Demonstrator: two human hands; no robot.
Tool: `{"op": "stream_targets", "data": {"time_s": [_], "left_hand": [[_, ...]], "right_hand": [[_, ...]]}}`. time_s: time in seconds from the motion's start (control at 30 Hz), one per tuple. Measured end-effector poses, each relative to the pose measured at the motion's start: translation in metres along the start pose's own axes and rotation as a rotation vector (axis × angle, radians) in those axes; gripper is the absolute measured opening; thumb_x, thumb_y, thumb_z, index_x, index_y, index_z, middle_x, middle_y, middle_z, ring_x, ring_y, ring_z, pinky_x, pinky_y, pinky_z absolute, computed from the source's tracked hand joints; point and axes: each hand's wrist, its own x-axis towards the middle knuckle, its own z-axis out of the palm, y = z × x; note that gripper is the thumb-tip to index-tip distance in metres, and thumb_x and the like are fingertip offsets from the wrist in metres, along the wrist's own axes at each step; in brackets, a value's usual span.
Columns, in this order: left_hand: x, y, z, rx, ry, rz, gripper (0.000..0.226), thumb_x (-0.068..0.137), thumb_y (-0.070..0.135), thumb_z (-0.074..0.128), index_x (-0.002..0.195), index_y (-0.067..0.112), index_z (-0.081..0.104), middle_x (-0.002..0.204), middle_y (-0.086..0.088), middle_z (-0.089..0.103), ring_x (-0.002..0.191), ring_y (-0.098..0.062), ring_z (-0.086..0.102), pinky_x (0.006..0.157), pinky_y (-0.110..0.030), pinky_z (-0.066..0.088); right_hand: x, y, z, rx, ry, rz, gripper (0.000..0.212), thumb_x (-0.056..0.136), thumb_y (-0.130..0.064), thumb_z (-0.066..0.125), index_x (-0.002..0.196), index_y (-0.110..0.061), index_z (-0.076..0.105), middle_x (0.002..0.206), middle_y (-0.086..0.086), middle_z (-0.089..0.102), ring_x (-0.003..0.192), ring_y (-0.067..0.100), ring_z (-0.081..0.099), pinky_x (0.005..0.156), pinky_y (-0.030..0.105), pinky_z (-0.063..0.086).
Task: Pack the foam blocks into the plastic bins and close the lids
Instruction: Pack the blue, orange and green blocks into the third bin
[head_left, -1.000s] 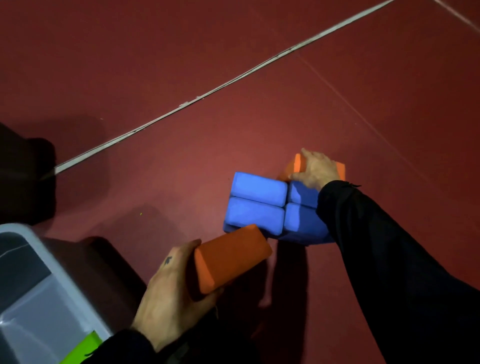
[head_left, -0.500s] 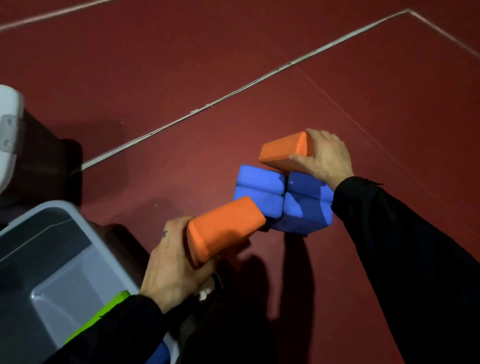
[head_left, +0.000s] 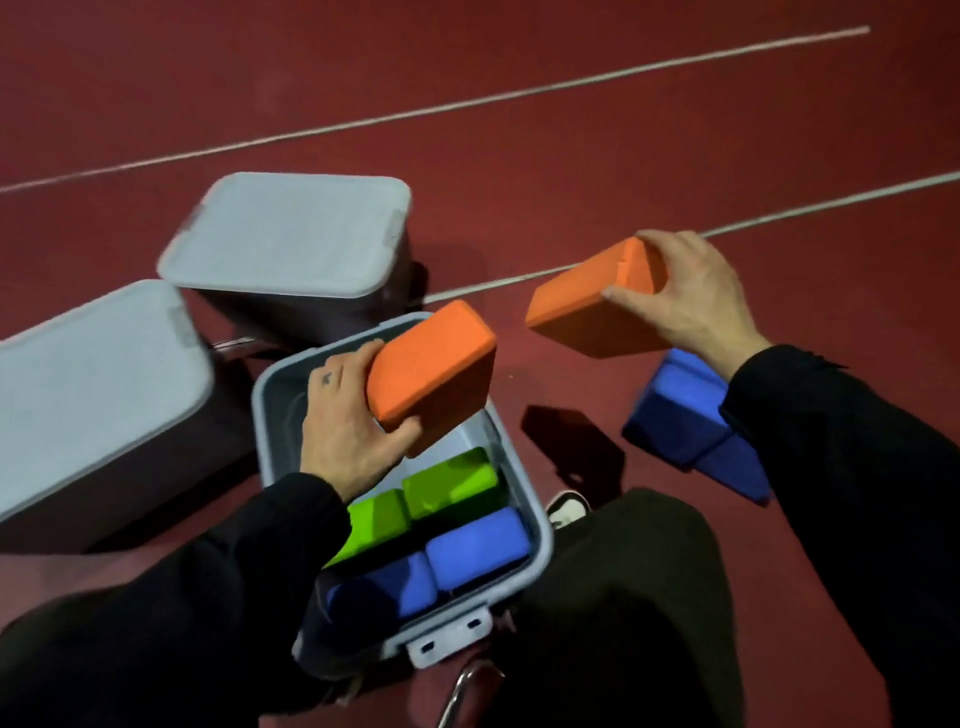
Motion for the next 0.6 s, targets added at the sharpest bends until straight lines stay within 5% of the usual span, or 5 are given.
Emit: {"op": "stream_targets", "data": {"time_s": [0.3,0.6], "left_hand": [[-0.053,-0.095,-0.058,0.057,0.102,-0.156,0.094,0.057,0.057,0.057,0.14,0.016,0.044,0.126,-0.019,0.053,0.116,-0.041,0.047,0.1,-0.052,0.039],[-0.062,-0.139,-0.049,-0.044,0.027,-0.3,0.086,0.061,0.033,0.074,0.138,0.011,0.042,0.132,-0.013,0.041,0.121,-0.034,0.045,0.102,-0.047,0.044]], "right_hand": [[-0.03,-0.153,0.049,0.033,-0.202,-0.146,0.093,0.069,-0.082,0.055,0.142,-0.026,0.053,0.133,0.004,0.059,0.124,0.028,0.055,0.104,0.044,0.047],[-0.023,-0.2,0.12,0.048,-0.289,-0.236,0.085,0.079,-0.071,0.066,0.146,-0.021,0.051,0.138,0.007,0.057,0.129,0.029,0.052,0.106,0.043,0.043]]}}
